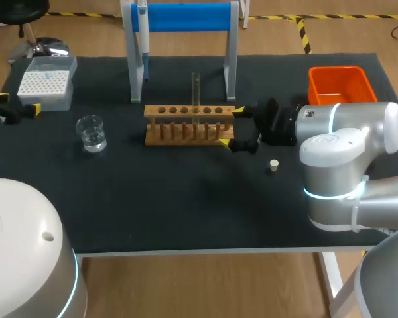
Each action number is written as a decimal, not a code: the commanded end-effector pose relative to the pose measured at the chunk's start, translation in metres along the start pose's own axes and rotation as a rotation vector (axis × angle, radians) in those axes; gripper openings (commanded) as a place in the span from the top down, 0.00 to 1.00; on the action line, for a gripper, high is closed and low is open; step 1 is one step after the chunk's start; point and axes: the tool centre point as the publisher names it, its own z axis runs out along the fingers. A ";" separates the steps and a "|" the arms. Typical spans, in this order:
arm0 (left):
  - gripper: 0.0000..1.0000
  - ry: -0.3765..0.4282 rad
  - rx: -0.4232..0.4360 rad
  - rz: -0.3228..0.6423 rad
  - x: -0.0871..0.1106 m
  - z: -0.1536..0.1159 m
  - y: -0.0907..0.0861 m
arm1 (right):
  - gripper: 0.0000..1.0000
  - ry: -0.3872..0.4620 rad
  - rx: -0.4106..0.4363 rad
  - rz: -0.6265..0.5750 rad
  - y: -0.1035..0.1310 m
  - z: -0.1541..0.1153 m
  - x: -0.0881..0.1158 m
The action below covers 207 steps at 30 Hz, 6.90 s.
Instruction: Invert the test tube, pick up the pipette, mount the tip to pipette, aspirate from beaker and dispense into the tube, eject the tip, return the pipette, and cap with the stopper.
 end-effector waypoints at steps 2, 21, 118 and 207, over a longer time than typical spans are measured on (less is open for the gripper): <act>0.00 -0.027 0.019 0.002 -0.001 0.002 -0.001 | 0.00 -0.003 -0.004 0.000 -0.001 0.001 0.001; 0.00 -0.087 -0.028 0.007 -0.027 0.054 -0.013 | 0.00 -0.003 -0.004 0.000 -0.001 0.001 0.001; 0.58 -0.185 -0.054 -0.093 -0.098 0.208 -0.035 | 0.00 -0.003 -0.004 0.000 -0.001 0.001 0.001; 1.00 -0.225 -0.077 -0.122 -0.103 0.218 -0.031 | 0.00 -0.003 -0.004 0.000 -0.001 0.001 0.001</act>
